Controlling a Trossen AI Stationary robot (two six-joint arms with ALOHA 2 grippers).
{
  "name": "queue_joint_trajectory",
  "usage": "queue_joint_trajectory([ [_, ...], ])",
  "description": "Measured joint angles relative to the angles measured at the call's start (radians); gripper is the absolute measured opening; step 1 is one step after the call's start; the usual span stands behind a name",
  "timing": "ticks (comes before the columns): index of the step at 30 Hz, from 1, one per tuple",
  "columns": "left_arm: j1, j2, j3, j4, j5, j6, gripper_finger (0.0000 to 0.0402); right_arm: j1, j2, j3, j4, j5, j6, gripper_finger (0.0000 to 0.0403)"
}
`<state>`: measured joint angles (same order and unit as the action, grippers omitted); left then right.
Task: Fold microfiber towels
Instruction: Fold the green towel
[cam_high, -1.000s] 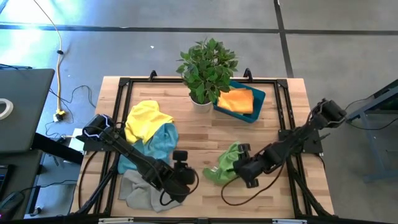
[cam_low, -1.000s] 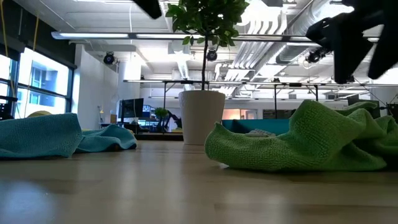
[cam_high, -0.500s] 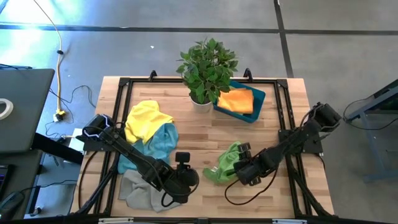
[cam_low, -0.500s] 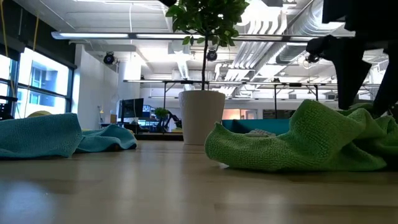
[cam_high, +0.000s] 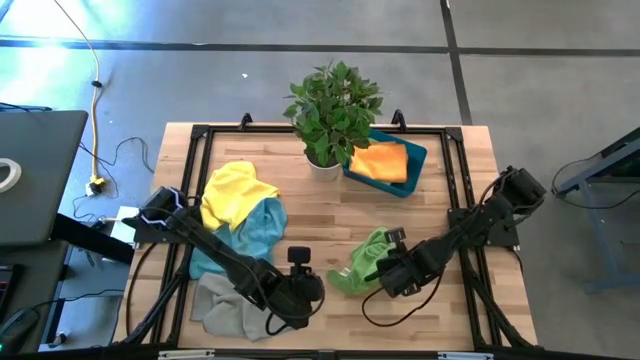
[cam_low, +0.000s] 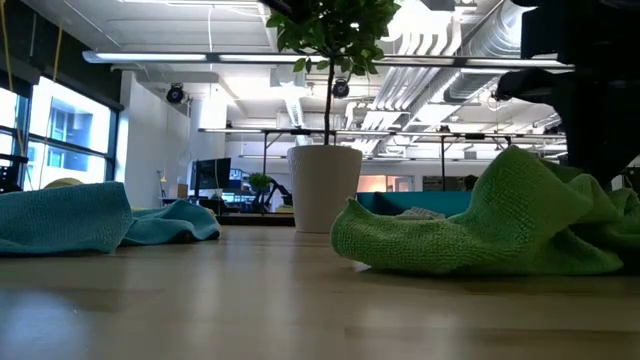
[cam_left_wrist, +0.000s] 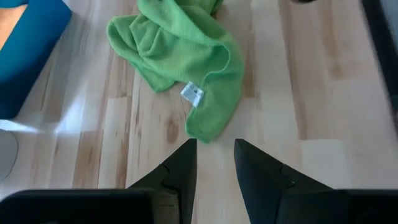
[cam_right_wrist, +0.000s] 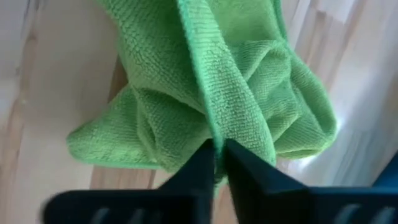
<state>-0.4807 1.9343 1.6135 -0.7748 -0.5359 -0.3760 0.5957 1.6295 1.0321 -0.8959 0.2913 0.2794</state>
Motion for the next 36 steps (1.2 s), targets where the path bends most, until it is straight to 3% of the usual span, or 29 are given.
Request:
queue_joint_trajectory([
  [7, 0.036, 0.081, -0.001, 0.084, -0.003, 0.029, 0.0099, 0.000, -0.001, 0.006, -0.002, -0.053, 0.086, 0.0006],
  [16, 0.062, 0.101, -0.001, 0.300, 0.001, 0.207, 0.0099, 0.000, -0.018, 0.140, -0.023, -0.048, 0.166, 0.0001],
  [21, 0.067, 0.101, 0.000, 0.432, 0.079, 0.301, 0.0099, 0.001, -0.018, 0.200, -0.028, -0.016, 0.166, 0.0001],
  [26, 0.080, 0.101, -0.004, 0.490, 0.070, 0.282, 0.0099, 0.018, -0.018, 0.269, -0.045, 0.037, 0.148, 0.0000],
  [36, 0.131, 0.108, -0.029, 0.554, 0.066, 0.213, 0.0100, 0.047, -0.018, 0.377, -0.068, 0.030, 0.231, 0.0000],
])
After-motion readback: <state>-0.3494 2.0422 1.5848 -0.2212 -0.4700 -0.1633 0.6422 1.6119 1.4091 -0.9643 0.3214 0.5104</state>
